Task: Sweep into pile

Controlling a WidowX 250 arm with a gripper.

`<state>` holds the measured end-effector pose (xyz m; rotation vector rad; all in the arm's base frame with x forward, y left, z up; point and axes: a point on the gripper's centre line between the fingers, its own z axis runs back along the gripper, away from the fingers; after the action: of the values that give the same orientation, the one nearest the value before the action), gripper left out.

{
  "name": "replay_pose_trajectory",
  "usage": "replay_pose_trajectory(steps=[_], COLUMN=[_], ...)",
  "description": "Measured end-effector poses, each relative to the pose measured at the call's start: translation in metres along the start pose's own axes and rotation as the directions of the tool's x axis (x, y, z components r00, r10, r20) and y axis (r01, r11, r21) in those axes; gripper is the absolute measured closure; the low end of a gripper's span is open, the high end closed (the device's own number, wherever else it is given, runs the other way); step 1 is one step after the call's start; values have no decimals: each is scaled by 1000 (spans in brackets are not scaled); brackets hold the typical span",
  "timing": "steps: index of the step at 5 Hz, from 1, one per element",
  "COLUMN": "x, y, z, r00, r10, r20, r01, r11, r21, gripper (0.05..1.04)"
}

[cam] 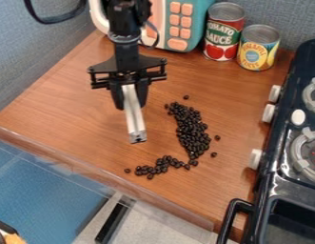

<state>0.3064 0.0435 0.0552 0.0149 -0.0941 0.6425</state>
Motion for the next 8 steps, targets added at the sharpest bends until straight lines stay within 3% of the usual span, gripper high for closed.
replay_pose_trajectory(steps=[1,2,3,4,5,7,8], x=[12,22,26,28,20,9,2], y=[6,14,26,35,44,49,47], z=[-4,-15,-26,-33,-37,-41,-42], r00=[995,987,982,980,977,980,993], r10=[-42,-96,-145,-171,-203,-197,-122], r20=[87,132,119,106,63,17,-5], r01=[40,86,127,150,186,189,120], r11=[999,993,981,972,960,956,971], r21=[19,79,146,180,210,224,205], gripper=[694,694,694,694,694,694,694])
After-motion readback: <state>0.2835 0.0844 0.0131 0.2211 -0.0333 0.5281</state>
